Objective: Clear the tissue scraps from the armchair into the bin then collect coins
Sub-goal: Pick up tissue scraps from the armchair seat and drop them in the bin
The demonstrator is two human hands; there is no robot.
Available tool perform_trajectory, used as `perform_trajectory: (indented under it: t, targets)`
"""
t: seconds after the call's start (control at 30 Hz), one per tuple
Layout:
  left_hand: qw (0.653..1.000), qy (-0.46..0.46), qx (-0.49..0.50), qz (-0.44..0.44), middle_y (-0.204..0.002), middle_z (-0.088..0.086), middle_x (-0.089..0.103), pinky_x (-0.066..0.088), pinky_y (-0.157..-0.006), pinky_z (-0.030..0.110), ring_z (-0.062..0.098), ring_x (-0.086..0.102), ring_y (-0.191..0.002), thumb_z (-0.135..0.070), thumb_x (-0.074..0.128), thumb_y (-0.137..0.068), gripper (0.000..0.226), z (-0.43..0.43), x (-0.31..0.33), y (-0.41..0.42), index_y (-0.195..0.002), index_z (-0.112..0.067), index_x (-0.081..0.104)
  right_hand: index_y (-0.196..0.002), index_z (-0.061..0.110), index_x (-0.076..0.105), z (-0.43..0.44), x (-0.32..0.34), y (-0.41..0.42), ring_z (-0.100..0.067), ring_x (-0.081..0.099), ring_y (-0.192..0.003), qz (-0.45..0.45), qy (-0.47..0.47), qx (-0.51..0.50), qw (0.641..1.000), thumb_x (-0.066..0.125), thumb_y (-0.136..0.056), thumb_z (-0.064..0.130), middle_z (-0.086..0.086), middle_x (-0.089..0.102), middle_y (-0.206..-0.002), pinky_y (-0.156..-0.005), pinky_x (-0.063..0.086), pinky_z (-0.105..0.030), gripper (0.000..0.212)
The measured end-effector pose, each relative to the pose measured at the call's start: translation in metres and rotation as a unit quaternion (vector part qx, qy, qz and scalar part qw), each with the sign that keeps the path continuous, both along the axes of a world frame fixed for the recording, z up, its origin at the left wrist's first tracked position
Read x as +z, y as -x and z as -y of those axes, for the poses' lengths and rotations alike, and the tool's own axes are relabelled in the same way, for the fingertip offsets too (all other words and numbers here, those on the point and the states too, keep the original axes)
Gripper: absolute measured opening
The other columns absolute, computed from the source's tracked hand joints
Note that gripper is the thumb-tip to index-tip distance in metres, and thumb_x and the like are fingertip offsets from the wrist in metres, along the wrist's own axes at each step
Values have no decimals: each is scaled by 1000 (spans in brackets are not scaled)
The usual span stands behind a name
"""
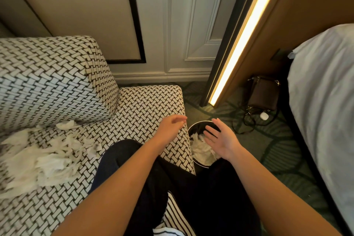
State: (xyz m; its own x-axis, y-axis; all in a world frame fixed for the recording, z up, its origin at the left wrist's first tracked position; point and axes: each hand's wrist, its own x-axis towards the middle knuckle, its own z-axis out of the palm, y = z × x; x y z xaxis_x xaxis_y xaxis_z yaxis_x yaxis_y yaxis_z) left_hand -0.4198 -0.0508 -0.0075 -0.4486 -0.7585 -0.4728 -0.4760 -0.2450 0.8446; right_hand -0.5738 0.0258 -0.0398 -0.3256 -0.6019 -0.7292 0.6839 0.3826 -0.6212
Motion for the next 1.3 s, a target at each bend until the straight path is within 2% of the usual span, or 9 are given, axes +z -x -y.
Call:
perform_trajectory:
  t: [0.27, 0.47, 0.6, 0.83, 0.9, 1.03, 1.17, 1.23, 1.3]
  targets:
    - [989, 20, 120, -83, -112, -8, 63, 46, -96, 33, 12, 58, -105, -11, 45, -96, 26, 21, 38, -70, -109, -26, 61, -128, 12, 51, 32, 41, -62, -23, 58, -111, -45, 68, 61, 995, 44, -99, 23, -8, 61, -120, -97, 44, -35, 32]
    - [967, 17, 218, -129, -109, -5, 66, 46, -98, 37, 14, 60, -105, -13, 45, -97, 23, 36, 55, -150, -104, -25, 64, -119, 12, 59, 56, 58, -131, -22, 64, -105, -51, 108, 115, 986, 52, -96, 21, -7, 66, -115, -86, 50, -31, 26]
    - [953, 27, 271, -133, -111, -4, 66, 46, -98, 38, 15, 61, -104, -13, 44, -98, 25, 34, 50, -211, -111, -22, 63, -114, 13, 61, 74, 60, -183, -22, 65, -105, -66, 125, 181, 973, 55, -94, 22, -6, 69, -112, -94, 48, -34, 22]
    - [927, 13, 353, -128, -108, -1, 68, 46, -97, 39, 22, 61, -105, -14, 48, -96, 20, 17, 27, -290, -99, -24, 65, -103, 16, 65, 92, 56, -262, -20, 66, -101, -172, 143, 285, 932, 55, -93, 17, -4, 70, -104, -99, 46, -37, 14]
    - [915, 7, 382, -128, -109, -2, 67, 46, -97, 39, 22, 61, -106, -14, 47, -96, 20, 11, 18, -311, -101, -24, 64, -103, 18, 65, 92, 51, -286, -19, 64, -100, -232, 150, 336, 901, 54, -93, 19, -3, 69, -105, -95, 47, -33, 15]
    - [884, -23, 449, -129, -108, -2, 68, 47, -94, 37, 21, 62, -104, -14, 48, -96, 20, -6, -2, -348, -103, -22, 65, -107, 19, 65, 88, 31, -330, 0, 54, -94, -380, 175, 469, 778, 52, -95, 23, 9, 61, -113, -75, 38, -6, 18]
    - [860, -36, 491, -133, -108, -2, 68, 47, -94, 36, 20, 62, -102, -16, 50, -96, 18, -23, -15, -370, -100, -22, 66, -109, 24, 65, 87, -3, -352, -8, 44, -122, -483, 171, 576, 637, 54, -92, 21, 6, 56, -128, -108, 29, -29, 20]
    - [854, -41, 502, -132, -108, -2, 68, 46, -96, 38, 19, 62, -103, -16, 49, -96, 19, -30, -21, -380, -101, -22, 66, -117, 30, 61, 84, -18, -357, -21, 37, -131, -533, 141, 623, 555, 53, -92, 28, -1, 51, -136, -111, 27, -42, 27]
    - [845, -50, 516, -132, -109, -2, 68, 46, -96, 37, 19, 62, -103, -16, 50, -96, 19, -38, -25, -389, -104, -21, 66, -128, 29, 55, 80, -23, -360, -26, 33, -133, -556, 115, 649, 507, 49, -93, 28, -6, 46, -139, -111, 27, -42, 35]
